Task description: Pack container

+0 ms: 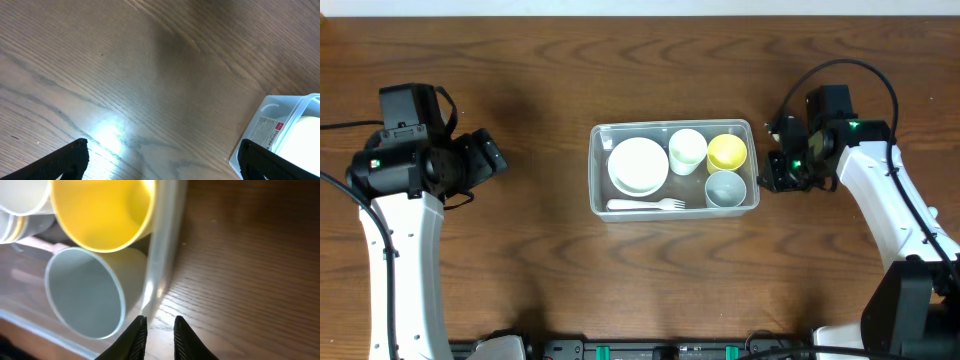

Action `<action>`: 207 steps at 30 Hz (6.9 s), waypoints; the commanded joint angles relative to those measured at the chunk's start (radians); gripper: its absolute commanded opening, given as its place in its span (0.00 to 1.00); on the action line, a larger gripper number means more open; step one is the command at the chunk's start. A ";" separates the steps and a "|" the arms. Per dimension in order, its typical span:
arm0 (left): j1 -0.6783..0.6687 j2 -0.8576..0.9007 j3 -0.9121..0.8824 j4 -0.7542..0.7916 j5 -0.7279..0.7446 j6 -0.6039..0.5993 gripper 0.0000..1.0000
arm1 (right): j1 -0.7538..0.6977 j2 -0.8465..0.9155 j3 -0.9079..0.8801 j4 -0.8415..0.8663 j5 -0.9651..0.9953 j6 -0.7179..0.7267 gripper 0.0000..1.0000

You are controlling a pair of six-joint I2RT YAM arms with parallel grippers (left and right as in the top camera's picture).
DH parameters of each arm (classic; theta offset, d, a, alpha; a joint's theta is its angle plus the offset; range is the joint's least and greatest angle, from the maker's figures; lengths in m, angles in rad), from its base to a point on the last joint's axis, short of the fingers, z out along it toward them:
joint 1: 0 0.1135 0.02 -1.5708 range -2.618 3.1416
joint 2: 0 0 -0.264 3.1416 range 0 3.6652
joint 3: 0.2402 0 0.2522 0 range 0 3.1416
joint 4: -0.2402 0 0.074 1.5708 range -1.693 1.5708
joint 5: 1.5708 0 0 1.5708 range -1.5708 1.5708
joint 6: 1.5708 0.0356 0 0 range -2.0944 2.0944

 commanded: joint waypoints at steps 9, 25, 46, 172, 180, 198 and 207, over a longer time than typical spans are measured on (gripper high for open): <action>0.004 0.001 -0.004 -0.002 -0.005 -0.001 0.95 | 0.010 0.005 -0.006 0.003 -0.058 -0.027 0.21; 0.004 0.001 -0.004 -0.002 -0.005 -0.001 0.95 | -0.147 -0.190 0.320 -0.139 0.478 0.470 0.89; 0.004 0.002 -0.004 -0.002 -0.005 -0.002 0.95 | -0.835 -0.148 0.052 -0.092 0.362 0.223 0.99; 0.004 0.002 -0.004 -0.028 -0.005 0.000 0.95 | -0.391 -0.135 0.255 0.035 0.145 -0.078 0.01; 0.004 0.002 -0.004 -0.029 -0.005 0.034 0.95 | 0.094 -0.267 0.342 0.035 0.235 -0.330 0.01; 0.004 0.001 -0.004 -0.036 -0.005 0.051 0.95 | 0.614 0.028 0.341 -0.020 0.216 -0.570 0.01; 0.004 0.001 -0.004 -0.036 -0.005 0.051 0.96 | 0.663 0.183 0.341 -0.090 0.198 -0.710 0.01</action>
